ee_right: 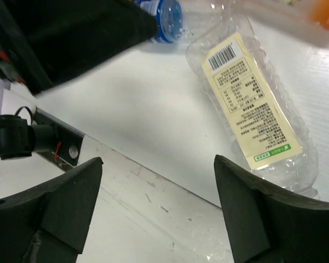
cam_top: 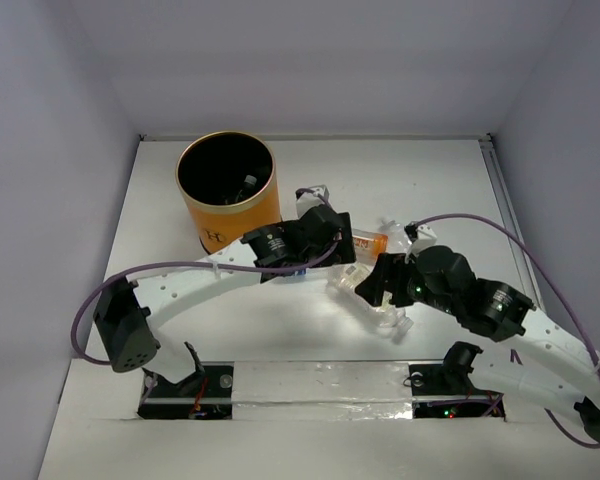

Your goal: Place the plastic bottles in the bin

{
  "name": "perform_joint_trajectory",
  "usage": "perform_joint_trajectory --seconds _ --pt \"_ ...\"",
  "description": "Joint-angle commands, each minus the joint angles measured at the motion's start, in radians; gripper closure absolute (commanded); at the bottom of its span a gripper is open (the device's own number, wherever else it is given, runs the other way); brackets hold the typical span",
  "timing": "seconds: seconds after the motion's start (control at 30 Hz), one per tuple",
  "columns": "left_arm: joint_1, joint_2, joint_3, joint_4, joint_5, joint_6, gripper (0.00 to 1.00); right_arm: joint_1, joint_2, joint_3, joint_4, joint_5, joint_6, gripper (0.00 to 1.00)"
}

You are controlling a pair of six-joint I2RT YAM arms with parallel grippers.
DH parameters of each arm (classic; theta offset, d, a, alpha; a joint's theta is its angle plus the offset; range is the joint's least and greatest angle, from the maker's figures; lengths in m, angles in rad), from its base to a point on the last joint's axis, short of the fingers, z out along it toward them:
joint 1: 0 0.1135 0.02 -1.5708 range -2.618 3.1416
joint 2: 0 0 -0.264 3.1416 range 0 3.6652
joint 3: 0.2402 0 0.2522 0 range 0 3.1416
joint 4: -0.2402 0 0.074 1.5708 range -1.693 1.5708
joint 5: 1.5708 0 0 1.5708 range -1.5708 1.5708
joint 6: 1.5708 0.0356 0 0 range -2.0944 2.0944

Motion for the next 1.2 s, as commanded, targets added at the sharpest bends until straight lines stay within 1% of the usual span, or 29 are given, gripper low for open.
perform_joint_trajectory --seconds 0.0,0.07,0.1,0.17,0.23,0.3,0.37,0.4,0.43,0.47,0.5,0.57,0.6,0.73,0.77,0.87,1.03,1.07,1.17 --pt "0.009 -0.006 0.059 -0.123 -0.116 0.069 0.1 -0.003 -0.022 -0.034 -0.014 -0.038 0.012 0.1" --pt "0.032 -0.04 0.03 -0.105 -0.095 0.061 0.11 -0.003 -0.017 -0.06 -0.017 -0.035 0.017 0.06" --pt "0.032 -0.054 0.017 -0.096 -0.095 0.06 0.11 -0.003 -0.017 -0.06 -0.012 -0.031 0.017 0.05" --pt "0.069 -0.086 -0.001 -0.079 -0.066 0.067 0.11 -0.013 0.004 -0.083 0.012 -0.032 0.009 0.03" --pt "0.081 -0.097 -0.003 -0.061 -0.028 0.122 0.13 -0.038 0.038 -0.071 0.028 -0.044 -0.021 0.02" --pt "0.093 -0.098 0.026 -0.074 -0.024 0.167 0.13 -0.075 0.102 -0.046 0.029 -0.035 -0.053 0.01" --pt "0.093 -0.091 0.051 -0.099 -0.035 0.228 0.13 -0.093 0.154 0.01 0.017 -0.023 -0.116 0.0" --pt "0.093 -0.089 0.068 -0.114 -0.043 0.247 0.14 -0.105 0.211 0.027 0.012 -0.009 -0.138 0.0" --pt "0.102 -0.089 0.072 -0.136 -0.049 0.263 0.14 -0.137 0.238 0.044 0.009 -0.014 -0.182 0.0" --pt "0.102 -0.095 0.071 -0.143 -0.049 0.292 0.14 -0.154 0.265 0.07 0.011 -0.044 -0.204 0.0" --pt "0.102 -0.1 0.062 -0.15 -0.047 0.303 0.14 -0.171 0.318 0.081 0.009 -0.058 -0.222 0.0" --pt "0.113 -0.133 0.037 -0.154 -0.04 0.319 0.14 -0.216 0.367 0.106 -0.009 -0.086 -0.273 0.0" --pt "0.124 -0.149 -0.001 -0.137 -0.033 0.326 0.15 -0.225 0.409 0.126 -0.015 -0.102 -0.29 0.0" --pt "0.145 -0.236 -0.102 -0.082 0.017 0.33 0.16 -0.234 0.495 0.178 -0.04 -0.145 -0.392 0.0" --pt "0.159 -0.265 -0.115 -0.075 0.035 0.331 0.16 -0.234 0.513 0.19 -0.053 -0.197 -0.403 0.0" --pt "0.188 -0.304 -0.151 -0.055 0.065 0.359 0.16 -0.234 0.568 0.225 -0.054 -0.259 -0.438 0.0" --pt "0.228 -0.315 -0.165 -0.041 0.108 0.402 0.16 -0.234 0.644 0.296 -0.09 -0.271 -0.495 0.0" --pt "0.237 -0.316 -0.165 -0.035 0.143 0.409 0.16 -0.234 0.657 0.31 -0.101 -0.273 -0.503 0.0" --pt "0.25 -0.325 -0.167 -0.001 0.192 0.417 0.16 -0.234 0.708 0.324 -0.126 -0.224 -0.511 0.0"
